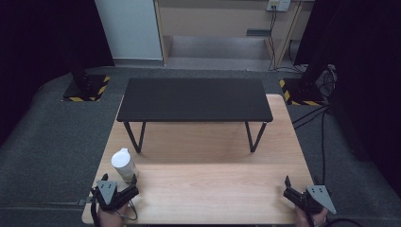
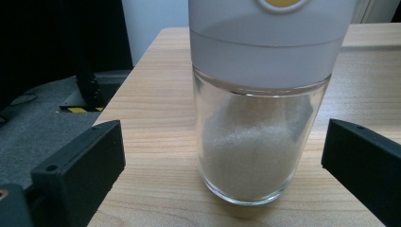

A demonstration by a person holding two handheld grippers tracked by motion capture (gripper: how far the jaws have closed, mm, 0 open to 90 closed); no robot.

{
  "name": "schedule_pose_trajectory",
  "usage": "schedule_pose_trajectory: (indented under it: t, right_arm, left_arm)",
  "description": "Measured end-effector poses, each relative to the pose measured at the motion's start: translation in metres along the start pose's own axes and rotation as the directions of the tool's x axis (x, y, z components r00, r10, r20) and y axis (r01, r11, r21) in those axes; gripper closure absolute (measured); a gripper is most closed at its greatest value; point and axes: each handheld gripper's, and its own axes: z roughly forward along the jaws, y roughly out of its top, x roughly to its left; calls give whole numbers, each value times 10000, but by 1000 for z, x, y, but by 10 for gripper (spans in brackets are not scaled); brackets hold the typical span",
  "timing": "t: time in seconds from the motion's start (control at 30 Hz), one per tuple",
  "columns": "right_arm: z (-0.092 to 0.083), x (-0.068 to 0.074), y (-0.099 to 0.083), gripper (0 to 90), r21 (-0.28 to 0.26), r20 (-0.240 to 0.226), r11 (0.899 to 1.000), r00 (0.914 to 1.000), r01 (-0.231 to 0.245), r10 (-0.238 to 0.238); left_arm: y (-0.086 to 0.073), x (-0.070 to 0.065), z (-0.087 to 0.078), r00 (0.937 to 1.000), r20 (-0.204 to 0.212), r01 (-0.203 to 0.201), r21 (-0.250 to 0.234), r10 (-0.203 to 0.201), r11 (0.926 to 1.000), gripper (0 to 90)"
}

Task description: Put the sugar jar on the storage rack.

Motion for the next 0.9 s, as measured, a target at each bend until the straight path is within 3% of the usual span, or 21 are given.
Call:
schedule_pose_trajectory:
  t: [0.7, 0.9]
  right_arm:
    - [0, 0, 0, 5, 10, -19, 10000, 10000, 48, -48]
    - [0, 0, 0, 5, 25, -28, 10000, 10000, 96, -96]
  left_arm:
    - [20, -8, 6, 9999, 93, 100, -307, -98, 9995, 0]
    - [29, -10, 11, 9999, -74, 125, -286, -127, 9995, 4]
